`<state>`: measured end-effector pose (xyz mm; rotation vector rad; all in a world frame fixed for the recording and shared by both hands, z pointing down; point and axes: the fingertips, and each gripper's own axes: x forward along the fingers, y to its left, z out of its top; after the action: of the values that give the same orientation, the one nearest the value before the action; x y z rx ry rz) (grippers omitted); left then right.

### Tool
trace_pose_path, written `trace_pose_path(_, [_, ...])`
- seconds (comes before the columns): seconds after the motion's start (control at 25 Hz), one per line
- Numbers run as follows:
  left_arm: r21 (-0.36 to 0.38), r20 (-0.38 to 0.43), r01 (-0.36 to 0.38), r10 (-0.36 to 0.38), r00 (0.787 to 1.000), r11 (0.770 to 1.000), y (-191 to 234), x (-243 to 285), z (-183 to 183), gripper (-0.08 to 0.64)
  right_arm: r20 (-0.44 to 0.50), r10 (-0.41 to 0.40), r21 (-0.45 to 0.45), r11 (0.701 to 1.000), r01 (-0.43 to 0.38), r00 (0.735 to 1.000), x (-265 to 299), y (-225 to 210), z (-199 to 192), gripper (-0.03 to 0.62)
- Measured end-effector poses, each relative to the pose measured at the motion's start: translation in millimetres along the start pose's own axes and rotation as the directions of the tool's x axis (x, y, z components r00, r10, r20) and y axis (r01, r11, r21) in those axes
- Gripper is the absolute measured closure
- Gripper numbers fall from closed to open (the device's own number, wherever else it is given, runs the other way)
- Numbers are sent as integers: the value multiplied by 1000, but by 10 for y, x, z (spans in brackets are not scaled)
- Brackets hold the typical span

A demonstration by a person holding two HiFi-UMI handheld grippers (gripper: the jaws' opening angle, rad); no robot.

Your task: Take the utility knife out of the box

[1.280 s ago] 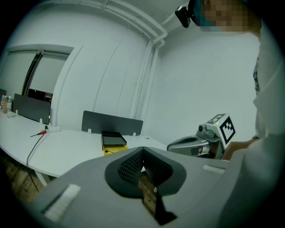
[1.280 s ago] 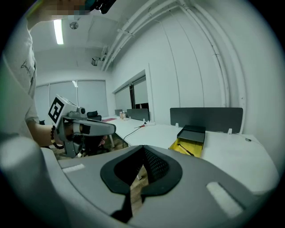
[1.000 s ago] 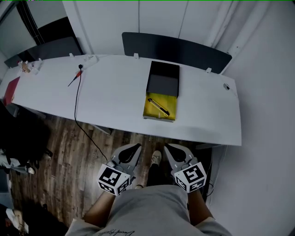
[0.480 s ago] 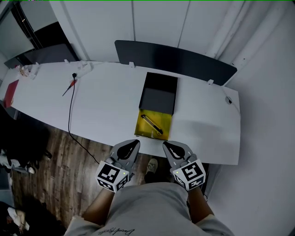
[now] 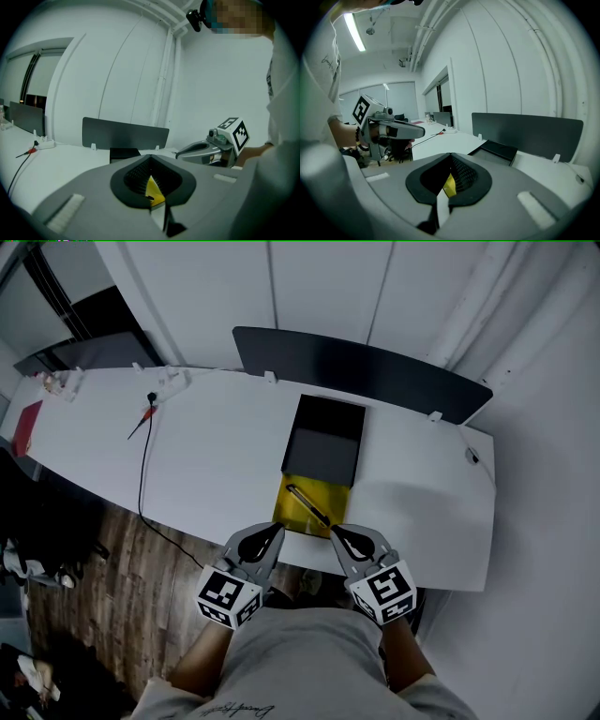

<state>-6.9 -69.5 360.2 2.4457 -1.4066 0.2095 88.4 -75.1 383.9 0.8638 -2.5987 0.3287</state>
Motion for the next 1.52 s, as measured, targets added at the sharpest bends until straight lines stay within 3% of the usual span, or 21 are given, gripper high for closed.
trace_pose_path(1.04, [0,-62,124,-123,990,992,541,389,-9,558,-82,-111,38,993,115,990,500,-268,48,577])
trace_pose_path(1.52, [-5,-98,143,-142,985,990,628,504,-128,558,-106,-115,39,992,119,988,630,-373,51,577])
